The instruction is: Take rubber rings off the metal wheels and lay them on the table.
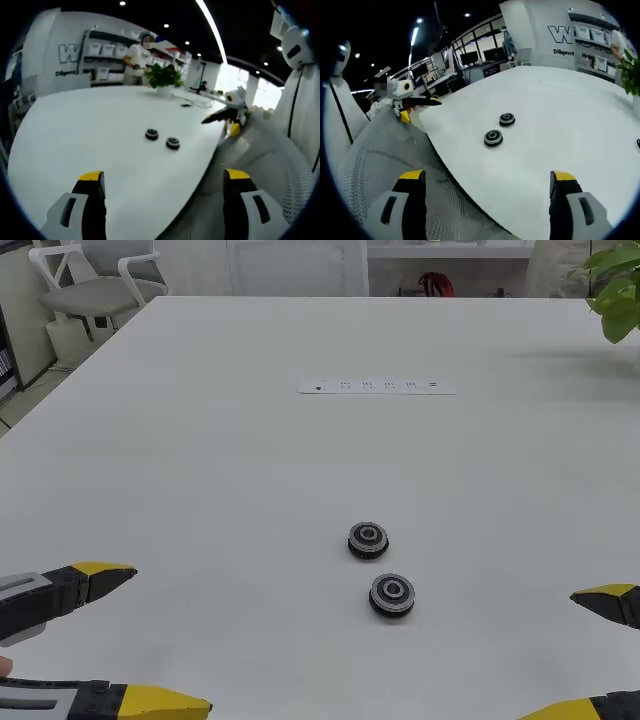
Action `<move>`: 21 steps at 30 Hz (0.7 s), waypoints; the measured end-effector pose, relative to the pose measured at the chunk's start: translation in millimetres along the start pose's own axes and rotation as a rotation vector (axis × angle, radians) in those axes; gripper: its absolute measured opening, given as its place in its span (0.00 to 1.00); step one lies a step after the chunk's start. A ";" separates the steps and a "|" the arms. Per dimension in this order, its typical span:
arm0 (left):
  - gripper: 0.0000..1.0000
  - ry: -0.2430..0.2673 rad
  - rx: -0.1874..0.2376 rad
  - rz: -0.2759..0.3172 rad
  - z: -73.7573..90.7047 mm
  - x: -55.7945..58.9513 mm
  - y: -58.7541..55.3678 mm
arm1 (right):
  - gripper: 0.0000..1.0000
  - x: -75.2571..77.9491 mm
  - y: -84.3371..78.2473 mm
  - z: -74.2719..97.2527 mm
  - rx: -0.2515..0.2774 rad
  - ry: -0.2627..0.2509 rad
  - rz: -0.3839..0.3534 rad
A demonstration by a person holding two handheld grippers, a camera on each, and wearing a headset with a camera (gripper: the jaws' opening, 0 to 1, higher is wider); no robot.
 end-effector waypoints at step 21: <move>1.00 -0.011 0.075 0.063 10.3 4.3 14.3 | 1.00 6.0 -5.5 6.8 -0.023 -0.016 -0.003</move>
Point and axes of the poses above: the centre of the closed fingertips' face, and the gripper's own axes: z roughly backward along the fingers, x roughly to its right, y roughly out of its top, the point moved 1 cm from there along z, roughly backward along the fingers, and after that the axes turned 10 degrees about z, right-handed, at the moved point
